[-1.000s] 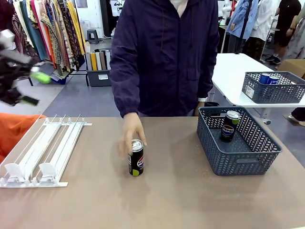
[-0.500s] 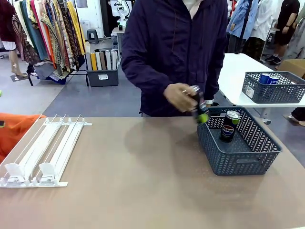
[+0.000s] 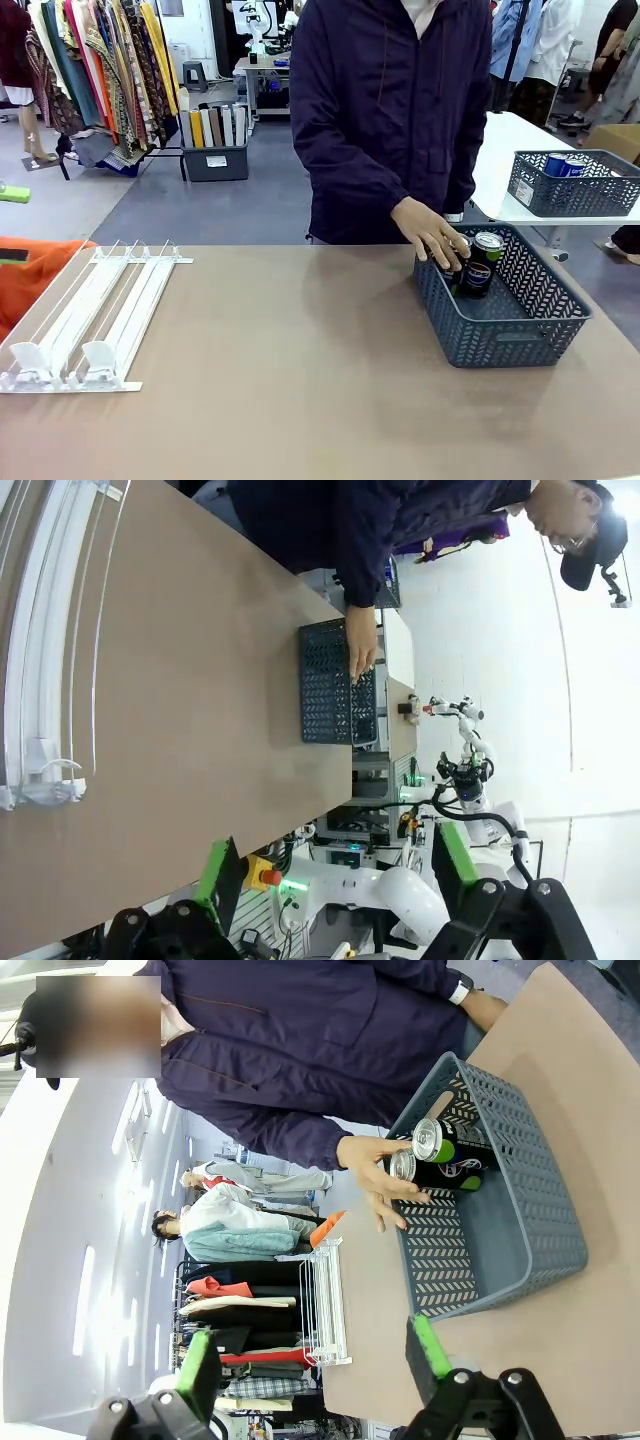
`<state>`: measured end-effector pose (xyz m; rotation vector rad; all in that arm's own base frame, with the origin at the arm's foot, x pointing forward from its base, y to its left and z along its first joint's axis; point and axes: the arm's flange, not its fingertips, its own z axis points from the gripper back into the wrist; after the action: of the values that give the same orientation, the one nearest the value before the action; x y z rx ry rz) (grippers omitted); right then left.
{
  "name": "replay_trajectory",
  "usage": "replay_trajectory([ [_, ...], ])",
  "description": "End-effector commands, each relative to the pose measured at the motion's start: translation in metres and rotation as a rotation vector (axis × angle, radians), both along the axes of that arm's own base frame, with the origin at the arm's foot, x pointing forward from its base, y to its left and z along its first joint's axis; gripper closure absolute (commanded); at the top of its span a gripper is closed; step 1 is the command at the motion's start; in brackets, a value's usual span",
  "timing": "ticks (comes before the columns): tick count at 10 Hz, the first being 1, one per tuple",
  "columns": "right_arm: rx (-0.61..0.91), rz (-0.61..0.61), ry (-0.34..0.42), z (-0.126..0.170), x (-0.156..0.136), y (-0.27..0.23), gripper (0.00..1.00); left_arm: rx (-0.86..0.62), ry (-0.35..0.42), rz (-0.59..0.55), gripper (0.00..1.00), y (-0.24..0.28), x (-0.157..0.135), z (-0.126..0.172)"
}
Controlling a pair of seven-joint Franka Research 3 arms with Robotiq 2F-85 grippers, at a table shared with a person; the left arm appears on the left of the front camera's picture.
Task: Retrieve and store the cans from the dispenser.
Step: Pick up one can from the Automatic Can Dispenser and place it in the middle of the table.
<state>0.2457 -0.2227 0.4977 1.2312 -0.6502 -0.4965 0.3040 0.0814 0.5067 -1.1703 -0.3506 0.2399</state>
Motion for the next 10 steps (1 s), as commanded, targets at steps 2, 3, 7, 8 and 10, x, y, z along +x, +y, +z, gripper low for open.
replay_trajectory([
  [2, 0.006, -0.003, -0.042, 0.0012, 0.003, 0.0011, 0.0, -0.018, -0.018, 0.003, 0.0, 0.002, -0.0004, 0.0005],
  [3, 0.006, -0.003, -0.042, 0.0012, 0.003, 0.0011, 0.0, -0.018, -0.018, 0.003, 0.0, 0.002, -0.0004, 0.0005],
  [7, 0.006, -0.003, -0.042, 0.0012, 0.003, 0.0011, 0.0, -0.018, -0.018, 0.003, 0.0, 0.002, -0.0004, 0.0005],
  [8, 0.006, -0.003, -0.042, 0.0012, 0.003, 0.0011, 0.0, -0.018, -0.018, 0.003, 0.0, 0.002, -0.0004, 0.0005],
  [10, 0.006, -0.003, -0.042, 0.0012, 0.003, 0.0011, 0.0, -0.018, -0.018, 0.003, 0.0, 0.002, -0.0004, 0.0005],
])
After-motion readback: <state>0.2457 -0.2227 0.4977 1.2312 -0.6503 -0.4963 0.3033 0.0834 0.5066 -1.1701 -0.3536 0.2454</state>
